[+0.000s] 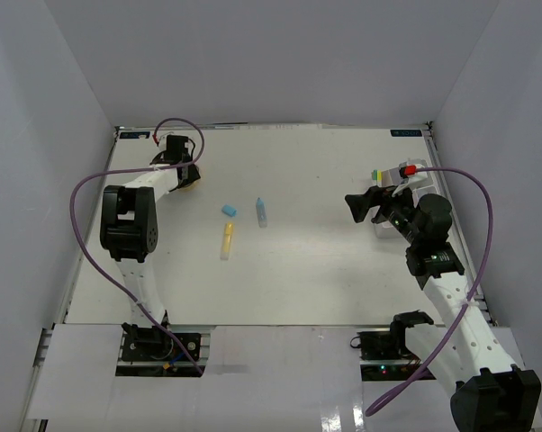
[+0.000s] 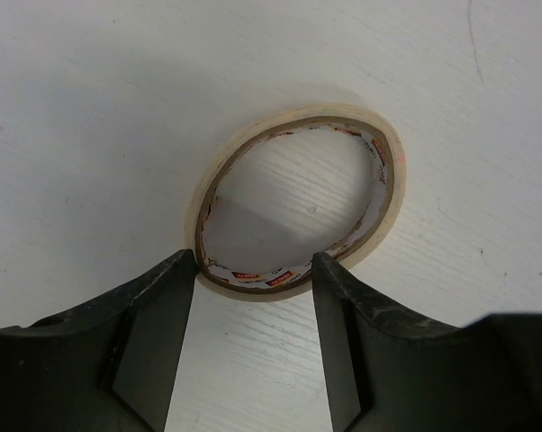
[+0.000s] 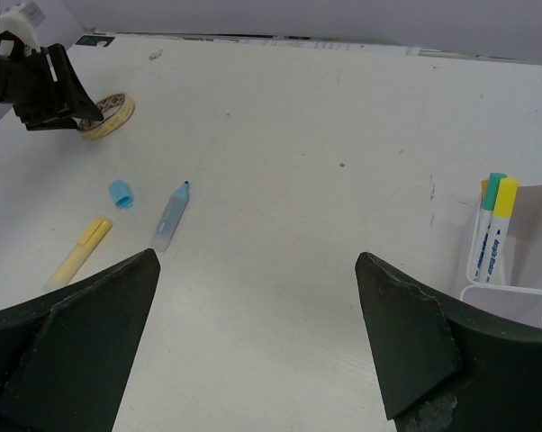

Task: Sort the stationery into containers
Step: Pick up the stationery from the center of the board.

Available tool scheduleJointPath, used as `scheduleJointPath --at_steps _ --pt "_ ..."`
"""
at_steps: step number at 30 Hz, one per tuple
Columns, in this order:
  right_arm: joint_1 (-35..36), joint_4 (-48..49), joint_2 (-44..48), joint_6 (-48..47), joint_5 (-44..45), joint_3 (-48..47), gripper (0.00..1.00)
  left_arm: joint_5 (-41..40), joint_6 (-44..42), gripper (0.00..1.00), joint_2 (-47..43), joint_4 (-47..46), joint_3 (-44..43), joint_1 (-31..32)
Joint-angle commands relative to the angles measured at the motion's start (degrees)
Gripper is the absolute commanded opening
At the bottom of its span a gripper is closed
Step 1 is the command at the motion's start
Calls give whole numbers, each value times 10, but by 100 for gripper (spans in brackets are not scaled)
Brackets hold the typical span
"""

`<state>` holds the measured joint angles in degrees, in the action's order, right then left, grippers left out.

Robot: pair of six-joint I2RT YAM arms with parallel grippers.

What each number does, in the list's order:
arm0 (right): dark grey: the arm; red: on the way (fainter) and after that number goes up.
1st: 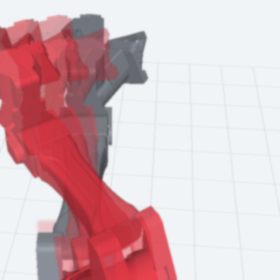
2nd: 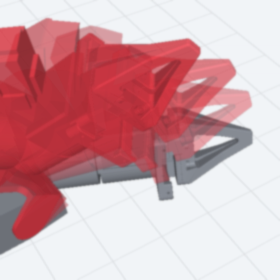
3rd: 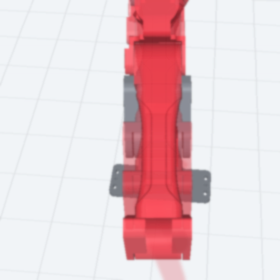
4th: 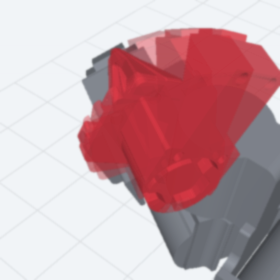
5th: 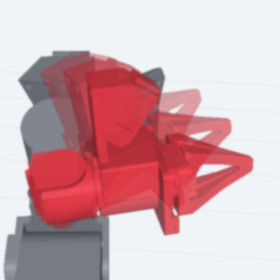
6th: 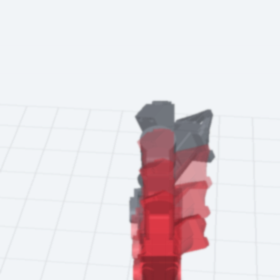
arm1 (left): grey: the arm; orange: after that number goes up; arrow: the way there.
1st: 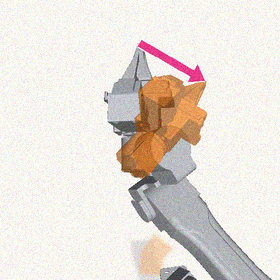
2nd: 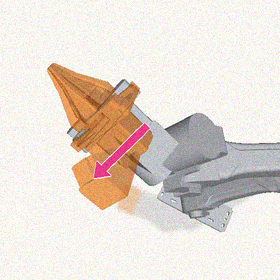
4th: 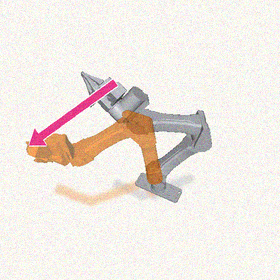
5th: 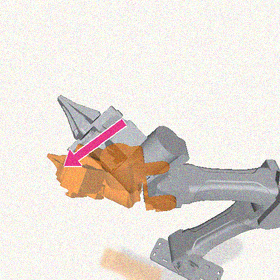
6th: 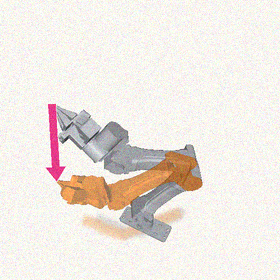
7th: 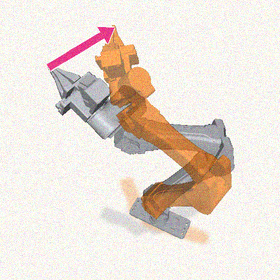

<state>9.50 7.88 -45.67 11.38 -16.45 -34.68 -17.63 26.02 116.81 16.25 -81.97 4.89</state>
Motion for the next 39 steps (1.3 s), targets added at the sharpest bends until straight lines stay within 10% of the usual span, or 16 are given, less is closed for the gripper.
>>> scheduleJointPath --at_steps 1,27,39 --pt "3 22 3 -10 7 1 96 -16 -3 66 -18 16 -21 -5" --pt "10 15 6 -15 13 0 96 -28 -8 57 17 18 -24 -18" --pt "10 11 2 -18 3 -3 96 11 -28 26 -3 13 -27 -20"
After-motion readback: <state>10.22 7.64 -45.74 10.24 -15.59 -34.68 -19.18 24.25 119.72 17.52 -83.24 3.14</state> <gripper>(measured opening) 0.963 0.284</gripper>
